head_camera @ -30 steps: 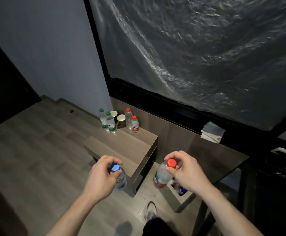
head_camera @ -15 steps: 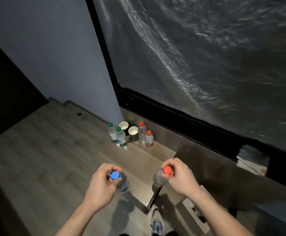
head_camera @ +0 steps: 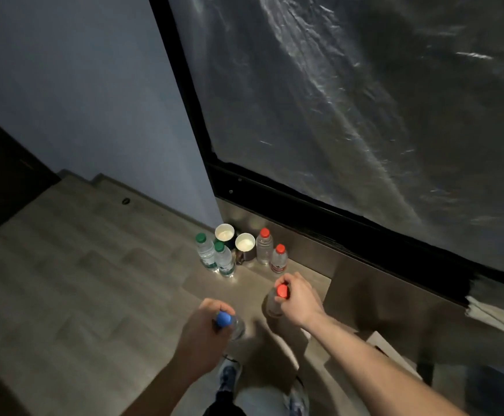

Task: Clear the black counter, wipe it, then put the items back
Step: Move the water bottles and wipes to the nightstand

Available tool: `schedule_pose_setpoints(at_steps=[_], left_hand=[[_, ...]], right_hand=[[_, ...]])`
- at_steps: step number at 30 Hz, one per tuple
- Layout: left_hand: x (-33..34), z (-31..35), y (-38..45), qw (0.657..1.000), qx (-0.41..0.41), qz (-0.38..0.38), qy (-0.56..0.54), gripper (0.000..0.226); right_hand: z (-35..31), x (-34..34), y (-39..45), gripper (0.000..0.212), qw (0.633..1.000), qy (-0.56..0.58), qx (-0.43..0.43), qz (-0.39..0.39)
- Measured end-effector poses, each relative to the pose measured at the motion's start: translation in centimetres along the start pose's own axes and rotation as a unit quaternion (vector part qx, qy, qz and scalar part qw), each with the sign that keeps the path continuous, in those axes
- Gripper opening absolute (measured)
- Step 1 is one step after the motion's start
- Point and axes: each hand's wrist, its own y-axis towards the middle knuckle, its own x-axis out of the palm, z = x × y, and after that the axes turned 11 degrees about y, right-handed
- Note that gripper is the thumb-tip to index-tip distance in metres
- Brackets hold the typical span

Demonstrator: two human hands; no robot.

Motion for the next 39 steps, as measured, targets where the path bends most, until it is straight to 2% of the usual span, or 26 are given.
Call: schedule_pose_setpoints(at_steps=[2,4,11,23,27,32,35,39], left_hand=[[0.0,-1.7,2.1,0.999,0.022,-0.032,0.008,0.039],[-0.4,-2.6,4.0,0.997,0.027,-0.068,-0.007,0.046],[-1.5,-6.3,10.1,0.988,0.084,-0.13,0.014,0.03],[-1.6,-9.7,15.3,0.981,0.114,-0.155,0.019,0.036],[-1.0,-9.5,16.0,0.977,0.132,-0.164,0.038,0.034],[0.5,-7.4,16.4,0.968,0.155,-0.19,0.047,0.031],[2.2,-5.3,16.3,0.962,0.169,-0.203,0.065,0.029],[5.9,-2.4,16.6,0.945,0.227,-0.214,0.102,0.031]], right_hand=[[-1.0,1.2,2.1,0.02,1.0,-0.005,0.02,0.002],[-1.9,2.5,4.2,0.019,0.999,0.0,0.047,0.01],[-3.3,7.6,11.2,0.025,0.994,0.034,0.104,0.016],[-5.4,11.4,16.7,0.029,0.992,0.062,0.109,0.034],[-5.7,10.9,16.2,0.036,0.989,0.088,0.113,0.026],[-3.6,7.9,13.0,0.058,0.984,0.117,0.132,0.035],[-0.7,5.6,10.5,0.051,0.976,0.135,0.159,0.068],[3.9,2.6,6.8,0.05,0.964,0.132,0.213,0.093]])
